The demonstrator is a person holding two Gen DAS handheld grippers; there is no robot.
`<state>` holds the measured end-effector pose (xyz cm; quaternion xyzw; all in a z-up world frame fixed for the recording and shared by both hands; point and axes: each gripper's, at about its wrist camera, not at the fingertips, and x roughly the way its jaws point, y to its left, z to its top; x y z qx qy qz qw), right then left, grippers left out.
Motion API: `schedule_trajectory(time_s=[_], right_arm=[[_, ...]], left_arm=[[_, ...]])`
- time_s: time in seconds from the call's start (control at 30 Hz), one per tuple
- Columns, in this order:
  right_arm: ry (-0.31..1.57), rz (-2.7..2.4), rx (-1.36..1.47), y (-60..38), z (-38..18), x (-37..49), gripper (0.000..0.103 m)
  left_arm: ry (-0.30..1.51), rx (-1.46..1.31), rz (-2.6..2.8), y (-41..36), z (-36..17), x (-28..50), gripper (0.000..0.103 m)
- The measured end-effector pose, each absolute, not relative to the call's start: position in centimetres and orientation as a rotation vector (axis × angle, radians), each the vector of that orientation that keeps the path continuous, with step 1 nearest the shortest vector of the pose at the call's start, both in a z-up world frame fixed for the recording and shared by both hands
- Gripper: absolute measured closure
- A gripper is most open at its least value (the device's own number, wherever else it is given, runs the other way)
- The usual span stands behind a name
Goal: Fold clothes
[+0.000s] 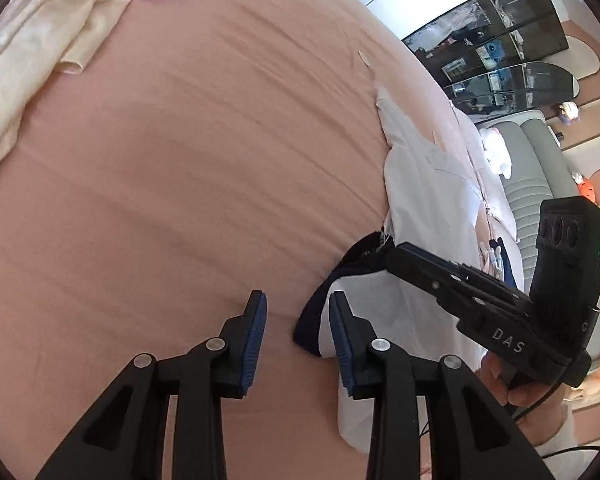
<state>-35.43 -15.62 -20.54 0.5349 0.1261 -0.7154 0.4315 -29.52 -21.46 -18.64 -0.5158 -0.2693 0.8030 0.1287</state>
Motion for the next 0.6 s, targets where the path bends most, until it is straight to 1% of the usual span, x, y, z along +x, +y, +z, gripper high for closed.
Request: schedule_trajectory(time_s=[0.03,0.1,0.17,0.23,0.3,0.33,0.4,0.43,0.5,0.6], right_arm=[[0.371,-1.796,1.332,-15.9,-20.6,-35.3,0.084],[0.393,-1.759,1.359,-16.2,-20.9,-35.2,0.083],[0.465,-1.753,1.358,-16.8,-21.3,-34.7,0.076],[0.552,-1.775,1.364,-17.7,-22.3,-34.4,0.073],[0.630,-1.790,1.364,-18.5,-23.1,-34.0,0.073],[0.628,-1.774,1.343,-18.9,-23.1,-33.9,0.071],[0.618,-1.743,1.305,-19.5,-22.9,-33.6,0.080],[0.588,-1.725,1.296,-19.6,-22.6,-33.4,0.087],[0.558,-1.717,1.269,-19.7,-21.9,-33.0,0.093],[0.453,-1.726,1.224,-18.5,-20.4,-32.6,0.094]], left_arm=[[-0.792,-1.521,2.322,-21.5,-19.0,-29.6,0.074],[-0.811,-1.564,2.296,-21.6,-19.6,-29.7,0.074],[-0.826,-1.605,2.268,-21.7,-20.3,-29.7,0.074],[-0.767,-1.604,2.246,-21.3,-20.4,-29.5,0.074],[-0.710,-1.590,2.249,-21.0,-20.3,-29.1,0.074],[-0.695,-1.582,2.251,-20.9,-20.4,-29.0,0.074],[-0.739,-1.567,2.238,-21.5,-20.7,-28.7,0.074],[-0.768,-1.562,2.227,-21.8,-20.8,-28.6,0.074],[-0.791,-1.539,2.213,-22.1,-20.7,-28.3,0.074],[-0.744,-1.424,2.179,-21.4,-19.2,-27.8,0.073]])
